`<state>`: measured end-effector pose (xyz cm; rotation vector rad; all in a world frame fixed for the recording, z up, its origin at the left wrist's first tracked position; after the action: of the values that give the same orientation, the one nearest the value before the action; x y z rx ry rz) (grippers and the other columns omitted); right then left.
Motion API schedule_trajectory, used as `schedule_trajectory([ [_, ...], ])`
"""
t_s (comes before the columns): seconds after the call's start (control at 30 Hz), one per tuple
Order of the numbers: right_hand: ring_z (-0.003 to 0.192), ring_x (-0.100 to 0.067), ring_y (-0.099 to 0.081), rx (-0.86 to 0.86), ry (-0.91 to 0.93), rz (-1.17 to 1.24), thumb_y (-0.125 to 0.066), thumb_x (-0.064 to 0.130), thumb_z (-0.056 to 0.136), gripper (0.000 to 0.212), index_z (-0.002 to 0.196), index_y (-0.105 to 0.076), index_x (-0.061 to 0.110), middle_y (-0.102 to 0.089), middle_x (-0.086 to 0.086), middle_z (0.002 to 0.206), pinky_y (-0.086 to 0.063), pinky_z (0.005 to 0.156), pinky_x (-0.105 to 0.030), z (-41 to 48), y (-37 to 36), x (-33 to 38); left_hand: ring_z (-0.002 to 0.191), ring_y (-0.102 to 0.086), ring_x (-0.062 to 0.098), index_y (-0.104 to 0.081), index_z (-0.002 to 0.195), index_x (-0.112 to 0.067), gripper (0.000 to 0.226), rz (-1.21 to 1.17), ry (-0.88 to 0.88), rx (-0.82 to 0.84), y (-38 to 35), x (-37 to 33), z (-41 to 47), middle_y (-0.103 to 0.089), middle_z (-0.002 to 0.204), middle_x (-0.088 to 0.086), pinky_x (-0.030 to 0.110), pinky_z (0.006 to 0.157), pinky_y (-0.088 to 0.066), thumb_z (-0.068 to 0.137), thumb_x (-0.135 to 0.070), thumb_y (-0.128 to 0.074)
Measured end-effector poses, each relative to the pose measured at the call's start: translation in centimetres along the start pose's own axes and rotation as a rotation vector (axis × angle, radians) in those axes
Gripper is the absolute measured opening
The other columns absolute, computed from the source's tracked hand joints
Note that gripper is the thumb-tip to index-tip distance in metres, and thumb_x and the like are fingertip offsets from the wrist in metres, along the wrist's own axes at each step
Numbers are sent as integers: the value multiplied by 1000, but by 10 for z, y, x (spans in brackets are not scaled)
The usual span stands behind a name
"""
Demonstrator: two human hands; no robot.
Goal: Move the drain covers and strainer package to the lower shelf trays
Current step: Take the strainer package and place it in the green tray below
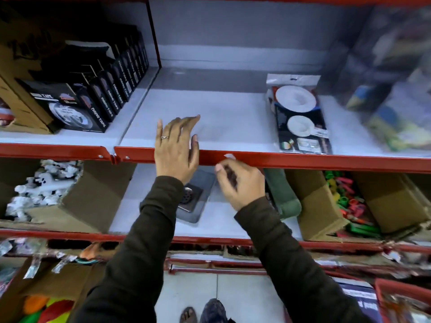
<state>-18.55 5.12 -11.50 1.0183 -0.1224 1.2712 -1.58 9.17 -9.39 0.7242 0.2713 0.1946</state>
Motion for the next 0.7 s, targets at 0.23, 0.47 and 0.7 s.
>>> schedule_trajectory([
  [0.23, 113, -35, -52, -221, -348, -312, -48, 41, 91, 38, 119, -64, 22, -56, -12, 121, -42, 98, -46, 68, 119, -89, 106, -63, 27, -66, 119, -25, 48, -475, 280, 266, -29, -111, 36, -71, 116, 4, 39, 92, -51, 100, -50, -29],
  [0.47, 128, -39, -46, 245, -754, -382, -46, 43, 91, 49, 130, -57, 16, -54, -18, 136, -33, 107, -46, 97, 156, -163, 114, -64, 31, -71, 117, -15, 35, -588, 527, 623, -79, -165, 61, -70, 124, 10, 30, 102, -49, 94, -36, -54],
  [0.7, 93, -21, -66, 2, -619, 194, -67, 22, 84, 34, 117, -62, 14, -68, -5, 105, -53, 89, -32, 101, 176, -160, 92, -68, 18, -73, 113, -11, 28, -877, 750, 404, -65, -176, 66, -74, 113, 8, 22, 89, -50, 86, -18, -68],
])
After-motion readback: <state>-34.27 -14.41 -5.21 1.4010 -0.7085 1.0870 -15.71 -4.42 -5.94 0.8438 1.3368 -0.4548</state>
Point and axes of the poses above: each hand's wrist, its own z-axis towards the middle knuckle, its own y-axis out of the back of the hand, x = y × z, the point moved 2 cm from there along z, towards the middle knuckle
